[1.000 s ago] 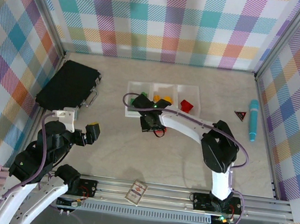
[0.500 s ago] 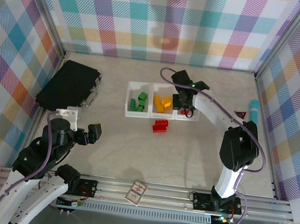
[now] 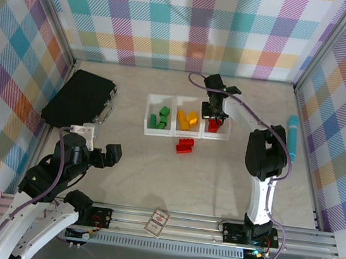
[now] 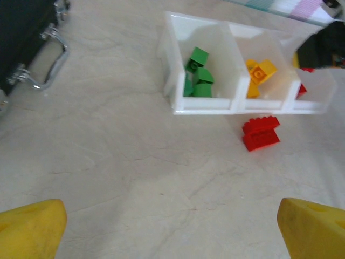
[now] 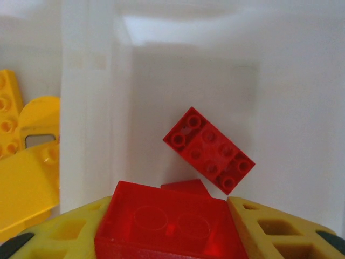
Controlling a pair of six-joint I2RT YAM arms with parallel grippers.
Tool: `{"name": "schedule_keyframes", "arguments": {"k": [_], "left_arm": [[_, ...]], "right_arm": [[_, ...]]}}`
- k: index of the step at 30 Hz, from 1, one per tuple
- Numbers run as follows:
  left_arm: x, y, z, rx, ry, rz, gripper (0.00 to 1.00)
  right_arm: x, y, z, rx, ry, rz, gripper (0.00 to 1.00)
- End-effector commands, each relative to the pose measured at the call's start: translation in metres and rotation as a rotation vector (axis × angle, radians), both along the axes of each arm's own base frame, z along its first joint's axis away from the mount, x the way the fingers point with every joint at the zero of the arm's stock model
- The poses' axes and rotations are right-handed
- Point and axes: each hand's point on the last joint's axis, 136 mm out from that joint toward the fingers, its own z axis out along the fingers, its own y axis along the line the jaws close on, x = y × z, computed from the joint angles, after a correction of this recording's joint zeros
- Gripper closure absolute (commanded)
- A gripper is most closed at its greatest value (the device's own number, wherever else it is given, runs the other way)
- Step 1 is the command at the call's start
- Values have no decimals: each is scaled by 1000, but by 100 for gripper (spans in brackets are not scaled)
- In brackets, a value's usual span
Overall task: Sort the legos into containers by color
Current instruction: Place the lego in the container.
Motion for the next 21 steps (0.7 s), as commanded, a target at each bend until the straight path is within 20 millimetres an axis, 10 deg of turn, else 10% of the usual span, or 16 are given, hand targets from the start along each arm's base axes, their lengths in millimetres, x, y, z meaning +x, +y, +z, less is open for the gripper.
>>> {"name": "schedule_keyframes", "arguments": {"k": [1, 12, 21], "left_arm": [[-1, -13, -1, -77, 17, -33, 0], [8, -62, -37, -153, 273, -156, 0], [20, -135, -44, 124, 140, -520, 0]], "right_arm": [[12, 2, 10, 29, -19, 19, 50], [5, -8, 38, 55, -26, -9, 31], [-44, -19, 67, 163, -87, -31, 27]]}}
